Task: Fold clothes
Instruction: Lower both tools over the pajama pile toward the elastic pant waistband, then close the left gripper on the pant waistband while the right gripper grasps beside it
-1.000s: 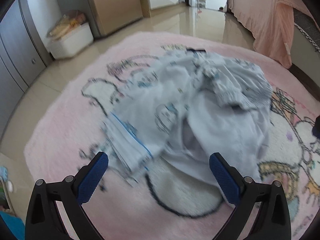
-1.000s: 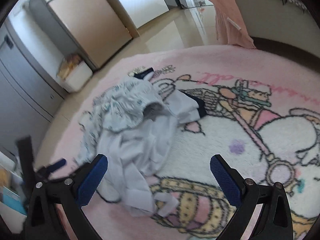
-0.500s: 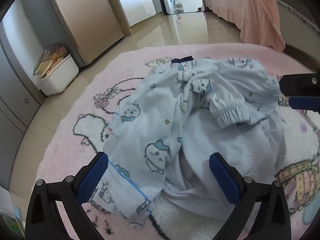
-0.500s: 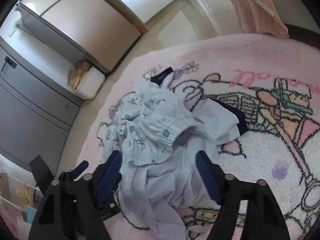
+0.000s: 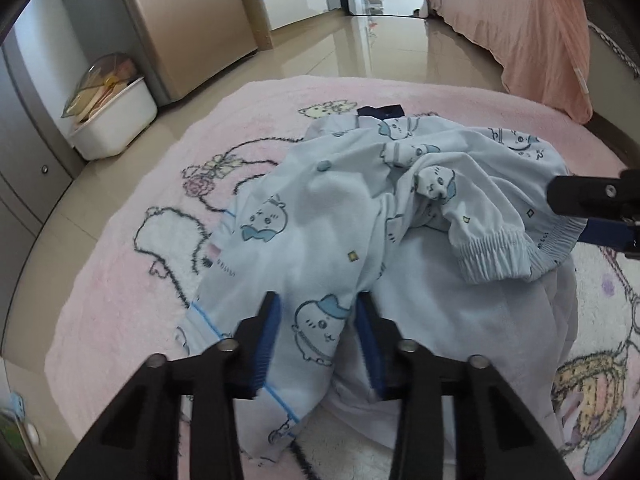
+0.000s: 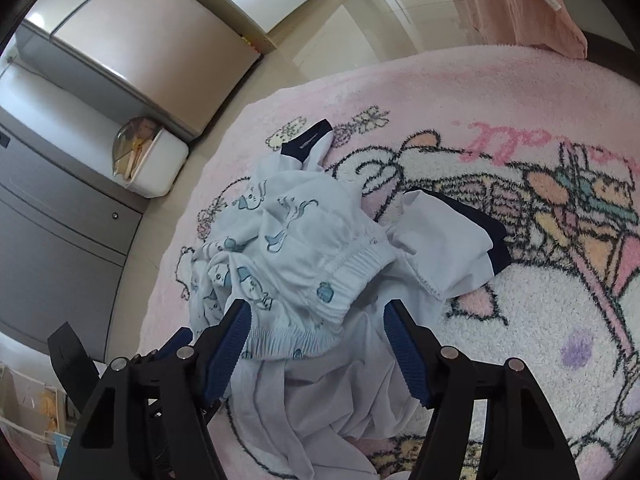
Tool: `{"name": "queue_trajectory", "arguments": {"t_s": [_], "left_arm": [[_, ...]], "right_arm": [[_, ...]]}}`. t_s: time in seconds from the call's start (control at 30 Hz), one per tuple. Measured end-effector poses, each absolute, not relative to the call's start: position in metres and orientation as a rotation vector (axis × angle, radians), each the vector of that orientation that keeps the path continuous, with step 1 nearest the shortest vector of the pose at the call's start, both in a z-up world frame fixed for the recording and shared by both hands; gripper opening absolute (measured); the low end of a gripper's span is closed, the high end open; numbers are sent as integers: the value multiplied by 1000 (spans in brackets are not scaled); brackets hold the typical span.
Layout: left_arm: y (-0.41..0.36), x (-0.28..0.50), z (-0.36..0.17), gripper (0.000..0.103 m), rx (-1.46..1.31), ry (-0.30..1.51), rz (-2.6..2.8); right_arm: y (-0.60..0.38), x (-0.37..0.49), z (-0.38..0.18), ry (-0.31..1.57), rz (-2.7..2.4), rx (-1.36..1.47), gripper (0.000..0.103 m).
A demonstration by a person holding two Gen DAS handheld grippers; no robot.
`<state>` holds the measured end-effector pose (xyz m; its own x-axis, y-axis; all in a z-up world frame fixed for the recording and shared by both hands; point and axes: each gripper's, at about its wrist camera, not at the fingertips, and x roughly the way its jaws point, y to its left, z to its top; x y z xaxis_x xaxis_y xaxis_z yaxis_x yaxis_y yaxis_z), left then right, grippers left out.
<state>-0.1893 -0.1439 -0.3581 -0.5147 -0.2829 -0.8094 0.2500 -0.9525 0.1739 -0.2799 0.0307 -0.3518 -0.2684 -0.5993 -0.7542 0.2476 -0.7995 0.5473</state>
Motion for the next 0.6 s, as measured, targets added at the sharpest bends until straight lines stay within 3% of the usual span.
{"name": "queue_trajectory", "arguments": {"t_s": [0.1,0.23,0.3,0.33,0.6], "left_arm": [[-136,-193,-360,20,1342,-130,-2483],[-135,-192,-360,11,1343,-140,-2481],[-139,-191,-359,8,1342,-118,-2487],[-140,-190,-357,8,1338,-112,-2493],[-142,-182,-339,6,1282,-78,-2543]], "right_arm": [[27,-283,-355,-444,-2093,1477,56],[20,-282,-359,-429,-2074,1493,34],[17,-280,-360,-403,-2074,1496,12],[16,-280,-361,-384,-2075,1507,8],[22,-277,-356,-456,-2065,1465,4]]}}
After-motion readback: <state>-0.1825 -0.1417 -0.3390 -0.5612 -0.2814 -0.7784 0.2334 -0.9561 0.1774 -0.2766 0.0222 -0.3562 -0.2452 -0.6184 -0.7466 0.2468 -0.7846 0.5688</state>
